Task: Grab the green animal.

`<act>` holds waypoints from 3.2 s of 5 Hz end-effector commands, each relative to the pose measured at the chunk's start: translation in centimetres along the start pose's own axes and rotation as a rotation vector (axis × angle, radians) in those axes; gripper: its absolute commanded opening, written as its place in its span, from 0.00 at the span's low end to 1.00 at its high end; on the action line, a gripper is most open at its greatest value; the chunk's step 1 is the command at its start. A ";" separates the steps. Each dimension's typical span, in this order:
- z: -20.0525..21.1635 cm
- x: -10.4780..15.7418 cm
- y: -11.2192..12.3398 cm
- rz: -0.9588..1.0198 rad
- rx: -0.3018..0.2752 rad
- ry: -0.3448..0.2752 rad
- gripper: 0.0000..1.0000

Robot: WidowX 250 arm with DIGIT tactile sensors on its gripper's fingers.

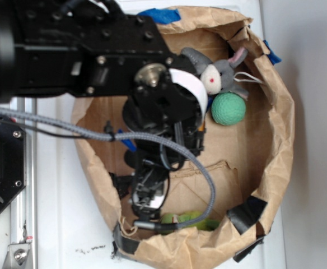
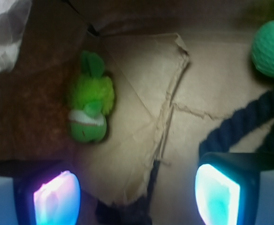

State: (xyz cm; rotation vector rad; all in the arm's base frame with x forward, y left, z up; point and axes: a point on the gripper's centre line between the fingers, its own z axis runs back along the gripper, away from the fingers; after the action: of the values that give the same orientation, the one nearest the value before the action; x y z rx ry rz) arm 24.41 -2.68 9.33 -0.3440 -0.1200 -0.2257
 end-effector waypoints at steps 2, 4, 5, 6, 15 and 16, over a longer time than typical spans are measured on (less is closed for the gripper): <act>0.8 0.9 -0.4 -0.023 0.011 -0.037 1.00; -0.3 2.8 -0.5 -0.017 0.041 -0.054 1.00; -1.5 3.8 -0.6 -0.033 0.091 -0.056 1.00; -2.3 4.1 -1.8 -0.057 0.054 -0.039 1.00; -9.7 1.3 -4.9 -0.626 -0.212 0.088 0.00; -9.9 1.2 -4.5 -0.611 -0.203 0.089 0.00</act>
State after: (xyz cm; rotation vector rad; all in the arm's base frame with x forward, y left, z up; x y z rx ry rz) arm 26.46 -10.50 2.67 -0.4987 -0.1472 -0.8601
